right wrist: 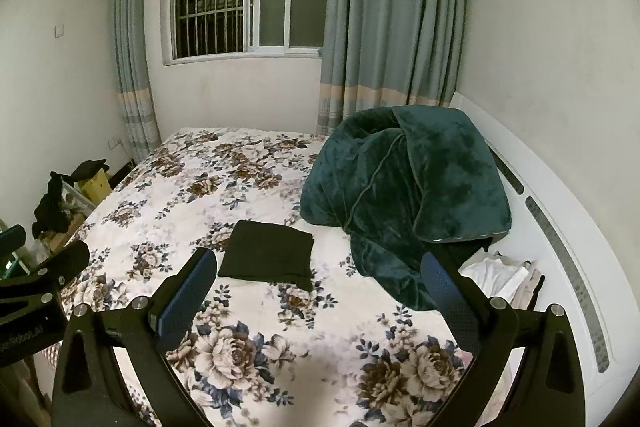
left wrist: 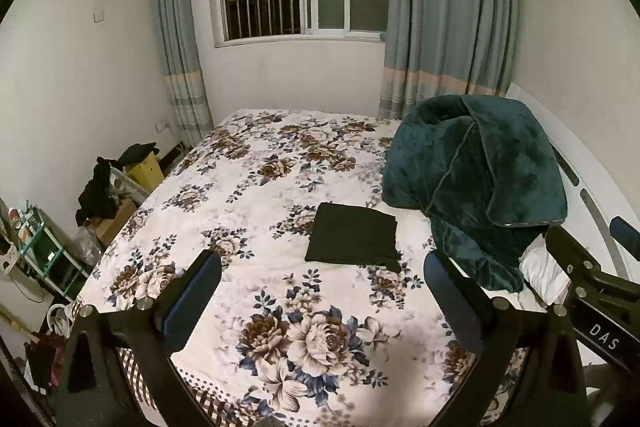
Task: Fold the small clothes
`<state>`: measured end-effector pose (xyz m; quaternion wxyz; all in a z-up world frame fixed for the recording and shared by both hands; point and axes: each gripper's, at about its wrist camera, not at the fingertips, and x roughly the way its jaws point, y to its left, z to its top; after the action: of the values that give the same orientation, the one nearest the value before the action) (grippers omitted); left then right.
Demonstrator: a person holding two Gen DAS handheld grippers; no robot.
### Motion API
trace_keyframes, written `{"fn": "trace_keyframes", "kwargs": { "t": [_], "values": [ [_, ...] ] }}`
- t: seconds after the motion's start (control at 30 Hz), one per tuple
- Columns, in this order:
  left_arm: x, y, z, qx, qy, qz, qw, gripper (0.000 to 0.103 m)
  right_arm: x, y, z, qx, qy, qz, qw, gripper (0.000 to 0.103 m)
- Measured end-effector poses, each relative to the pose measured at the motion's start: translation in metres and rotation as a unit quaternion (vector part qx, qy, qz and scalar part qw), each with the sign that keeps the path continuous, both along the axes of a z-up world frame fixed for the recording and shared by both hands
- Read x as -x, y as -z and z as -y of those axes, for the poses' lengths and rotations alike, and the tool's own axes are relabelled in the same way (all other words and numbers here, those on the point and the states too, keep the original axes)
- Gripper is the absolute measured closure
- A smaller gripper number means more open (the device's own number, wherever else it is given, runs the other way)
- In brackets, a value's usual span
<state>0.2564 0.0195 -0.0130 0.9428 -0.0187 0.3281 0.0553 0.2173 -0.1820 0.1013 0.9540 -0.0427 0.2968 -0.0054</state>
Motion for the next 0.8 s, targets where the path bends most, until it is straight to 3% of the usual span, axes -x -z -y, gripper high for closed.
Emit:
{"fn": "trace_keyframes", "kwargs": {
  "t": [0.8],
  "values": [
    [-0.0006,-0.0027,-0.0031,-0.008,-0.003,0.004,1.0000,0.000,0.0022,0.0005,-0.0007,0.000,0.003,-0.002,1.000,0.000]
  ]
}}
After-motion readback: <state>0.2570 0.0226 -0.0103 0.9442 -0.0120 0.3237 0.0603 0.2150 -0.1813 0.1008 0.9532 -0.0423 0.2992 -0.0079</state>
